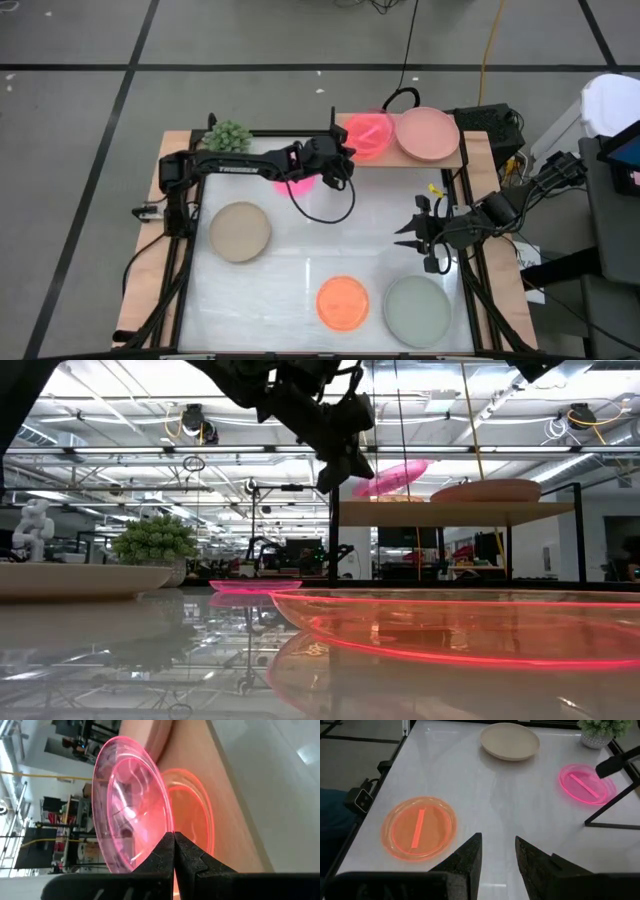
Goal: Place and stack plates onto a shelf
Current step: Stack the right pink plate on top of the orange plate on the shelf, then stack the gray plate on top of the light pink plate on the shelf
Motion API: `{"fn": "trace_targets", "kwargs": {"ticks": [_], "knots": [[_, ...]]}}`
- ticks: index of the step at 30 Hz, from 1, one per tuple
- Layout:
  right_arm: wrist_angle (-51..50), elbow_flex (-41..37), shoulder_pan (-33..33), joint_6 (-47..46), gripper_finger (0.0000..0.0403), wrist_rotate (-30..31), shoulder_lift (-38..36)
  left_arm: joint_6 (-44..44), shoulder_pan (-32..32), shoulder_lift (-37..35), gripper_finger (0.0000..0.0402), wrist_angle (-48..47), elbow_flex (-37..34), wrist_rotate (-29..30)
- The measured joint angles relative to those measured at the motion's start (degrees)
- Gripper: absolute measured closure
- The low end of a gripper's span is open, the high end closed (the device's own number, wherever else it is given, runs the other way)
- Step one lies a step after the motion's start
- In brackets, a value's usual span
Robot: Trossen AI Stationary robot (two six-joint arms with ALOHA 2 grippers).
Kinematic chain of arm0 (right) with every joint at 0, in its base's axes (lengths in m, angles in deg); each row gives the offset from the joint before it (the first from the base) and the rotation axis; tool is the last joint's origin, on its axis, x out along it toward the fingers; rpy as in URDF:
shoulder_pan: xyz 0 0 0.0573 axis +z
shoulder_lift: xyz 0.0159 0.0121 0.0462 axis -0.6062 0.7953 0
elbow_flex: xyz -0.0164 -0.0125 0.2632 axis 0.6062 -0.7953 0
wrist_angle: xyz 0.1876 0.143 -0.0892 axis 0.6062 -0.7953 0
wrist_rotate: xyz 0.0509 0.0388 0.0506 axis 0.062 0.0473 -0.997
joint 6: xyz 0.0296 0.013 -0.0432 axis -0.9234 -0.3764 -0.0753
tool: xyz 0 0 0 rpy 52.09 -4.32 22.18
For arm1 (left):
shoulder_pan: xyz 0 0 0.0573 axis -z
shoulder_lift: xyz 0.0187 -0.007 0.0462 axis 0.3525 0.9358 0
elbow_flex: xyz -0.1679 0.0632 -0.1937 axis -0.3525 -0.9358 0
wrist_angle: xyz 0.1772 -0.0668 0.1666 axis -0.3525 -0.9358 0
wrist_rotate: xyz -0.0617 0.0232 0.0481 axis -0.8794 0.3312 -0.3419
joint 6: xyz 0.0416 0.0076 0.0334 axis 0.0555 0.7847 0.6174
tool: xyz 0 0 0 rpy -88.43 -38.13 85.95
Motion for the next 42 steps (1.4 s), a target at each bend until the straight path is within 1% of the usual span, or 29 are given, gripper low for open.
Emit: {"fn": "trace_targets", "kwargs": {"ticks": [19, 21, 25, 31, 33, 39, 42], "knots": [[0.90, 0.00, -0.02, 5.07, 0.0303, 0.09, 0.00, -5.73, -0.46, 0.25, 0.0395, -0.24, 0.00, 1.17], [0.90, 0.00, -0.02, 5.12, 0.0303, 0.09, -0.02, -5.56, -0.40, 0.25, 0.0394, -0.46, 0.00, 0.90], [0.88, 0.00, -0.02, 5.52, 0.0303, 0.09, -0.02, -6.50, -0.44, 0.25, 0.0394, -2.61, -0.02, -1.48], [0.90, 0.00, -0.02, 5.51, 0.0303, 0.07, -0.02, -7.25, -0.53, 0.25, 0.0391, -2.89, -0.02, -1.61], [0.88, 0.00, -0.02, 5.51, 0.0303, 0.07, -0.02, -7.27, -0.50, 0.25, 0.0379, -2.40, -0.02, -1.63], [0.87, 0.00, -0.02, 5.53, 0.0303, -0.02, -0.02, -7.32, -0.49, 0.25, 0.0311, -0.07, -0.02, -1.58], [0.87, 0.00, -0.02, 5.53, 0.0303, -0.04, -0.02, -7.68, 0.03, 0.25, 0.0290, 1.91, -0.02, 0.01]]}}
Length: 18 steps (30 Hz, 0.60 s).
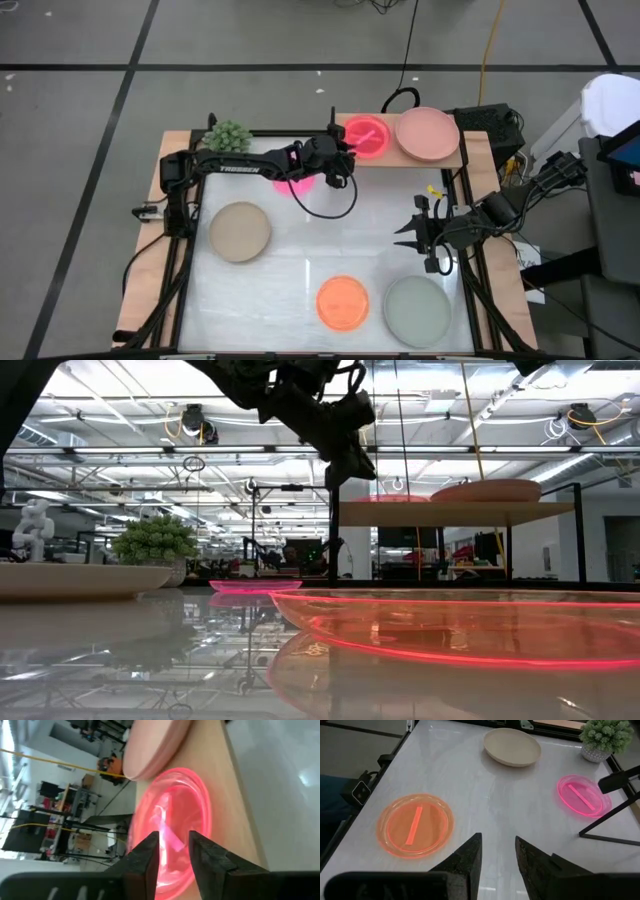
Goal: Place and stack plates onto a shelf
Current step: Stack the gray plate on top of the light pink plate on the shelf
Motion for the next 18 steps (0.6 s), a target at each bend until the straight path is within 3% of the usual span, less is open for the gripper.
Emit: {"fn": "trace_targets", "kwargs": {"ticks": [8, 14, 18], "knots": [[-0.07, 0.00, 0.00, -0.20, 0.0303, -0.02, -0.02, -3.46, 3.30, -2.65, 0.0281, -0.62, 0.00, 6.01], [-0.79, -0.07, 0.00, -2.07, 0.0303, 0.00, 0.04, -14.82, 6.13, -8.13, 0.0281, -11.85, 0.00, 7.40], [-0.46, -0.85, 0.00, -3.04, 0.0303, 0.04, 0.07, -23.64, 7.88, -11.65, 0.0281, -21.60, 0.00, 4.39]]}}
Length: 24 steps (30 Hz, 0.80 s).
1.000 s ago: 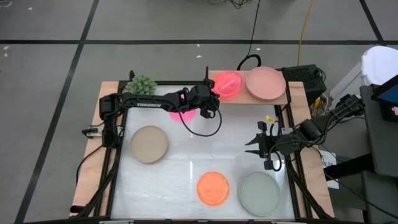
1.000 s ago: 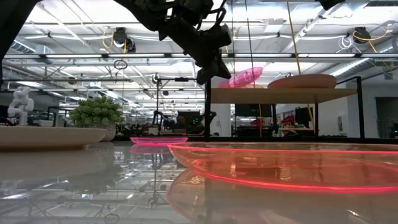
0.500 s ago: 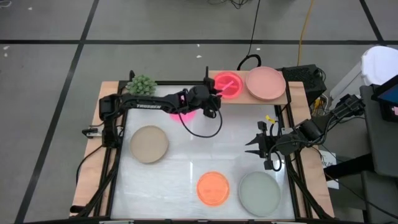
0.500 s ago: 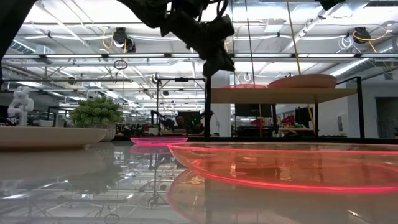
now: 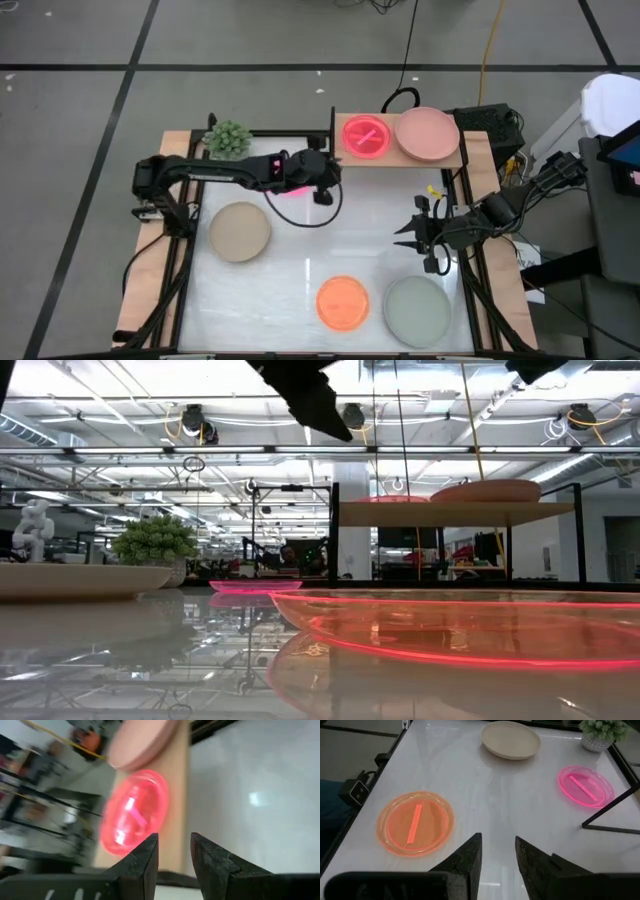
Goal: Place and stack plates onto a shelf
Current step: Stack the gray plate on top of the light pink plate on the shelf
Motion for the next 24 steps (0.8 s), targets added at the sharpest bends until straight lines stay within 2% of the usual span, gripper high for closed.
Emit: {"fn": "trace_targets", "kwargs": {"ticks": [7, 11, 18, 22, 24], "knots": [[0.56, -0.57, 0.00, -3.93, 0.0303, -0.04, 0.18, -13.53, 3.23, -3.28, 0.0281, -12.91, 0.00, -8.06], [0.63, -0.57, 0.00, -6.30, 0.0303, -2.76, 1.57, -17.53, 7.47, -3.10, 0.0281, -17.16, -0.07, -8.59], [-0.62, -0.57, 2.06, -13.27, 0.0303, -10.73, 5.40, -21.26, 15.94, -3.02, 0.0282, -13.07, -3.46, -7.10], [-0.95, -0.57, 5.97, -18.93, 0.0303, -15.04, 7.43, -23.41, 19.37, -2.84, 0.0282, -10.45, -4.54, -6.12], [-1.01, -0.57, 8.60, -22.14, 0.0303, -15.37, 8.41, -24.54, 20.68, -2.54, 0.0282, -8.87, -5.59, -5.95]]}}
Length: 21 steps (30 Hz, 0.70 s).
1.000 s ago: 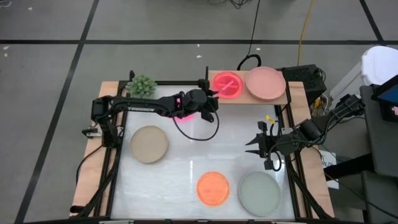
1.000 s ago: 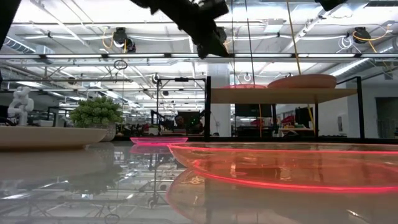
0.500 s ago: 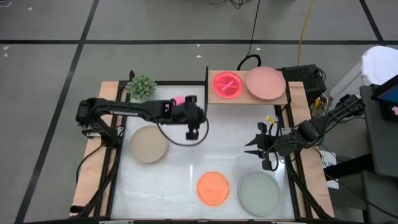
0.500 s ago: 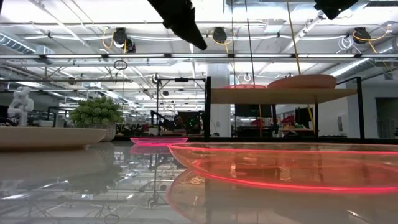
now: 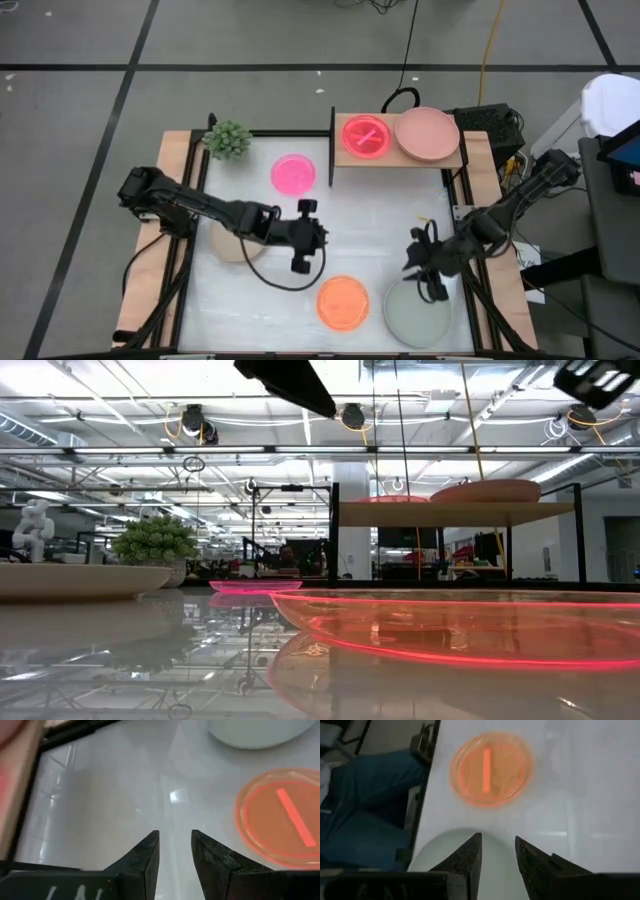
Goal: Place and stack plates onto a shelf
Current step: Stack the gray plate on top of the light pink plate on the shelf
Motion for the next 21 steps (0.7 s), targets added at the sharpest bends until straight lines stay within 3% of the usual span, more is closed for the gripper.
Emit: {"fn": "trace_targets", "kwargs": {"ticks": [8, 21], "knots": [[1.03, 0.00, 11.61, -13.04, 0.0303, -0.35, 6.49, -4.01, 3.40, -0.02, 0.0282, 7.54, -3.44, 0.18], [14.42, 0.04, 24.83, -27.25, 0.0303, -1.29, 17.56, -6.55, 5.59, -0.04, 0.0282, 12.66, -4.44, 1.62]]}}
